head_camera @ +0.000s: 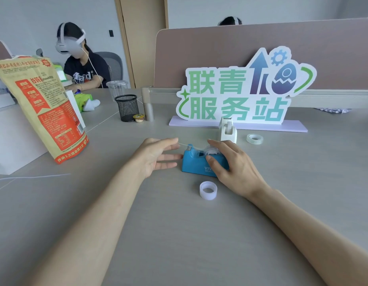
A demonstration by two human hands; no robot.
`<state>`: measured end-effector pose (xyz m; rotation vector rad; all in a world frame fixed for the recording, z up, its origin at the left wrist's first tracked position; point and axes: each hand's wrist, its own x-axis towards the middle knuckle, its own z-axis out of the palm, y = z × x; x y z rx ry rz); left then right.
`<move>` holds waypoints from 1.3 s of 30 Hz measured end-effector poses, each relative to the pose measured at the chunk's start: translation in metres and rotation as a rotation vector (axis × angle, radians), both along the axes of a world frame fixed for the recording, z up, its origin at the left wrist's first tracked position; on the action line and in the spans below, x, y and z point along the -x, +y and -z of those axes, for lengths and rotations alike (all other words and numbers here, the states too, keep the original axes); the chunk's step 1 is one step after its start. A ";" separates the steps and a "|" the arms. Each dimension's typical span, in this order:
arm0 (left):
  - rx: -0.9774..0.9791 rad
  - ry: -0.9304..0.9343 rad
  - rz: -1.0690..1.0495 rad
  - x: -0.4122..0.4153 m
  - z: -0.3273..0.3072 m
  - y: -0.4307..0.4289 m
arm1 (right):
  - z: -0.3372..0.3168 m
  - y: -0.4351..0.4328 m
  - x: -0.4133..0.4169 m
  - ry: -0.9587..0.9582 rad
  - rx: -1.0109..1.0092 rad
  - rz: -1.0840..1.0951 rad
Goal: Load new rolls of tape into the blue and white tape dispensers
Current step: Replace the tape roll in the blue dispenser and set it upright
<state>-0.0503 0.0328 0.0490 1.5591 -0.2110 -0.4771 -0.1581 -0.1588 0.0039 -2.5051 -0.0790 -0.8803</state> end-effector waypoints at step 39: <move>-0.417 -0.294 -0.126 0.000 0.028 -0.016 | 0.000 -0.001 0.000 0.017 0.000 0.002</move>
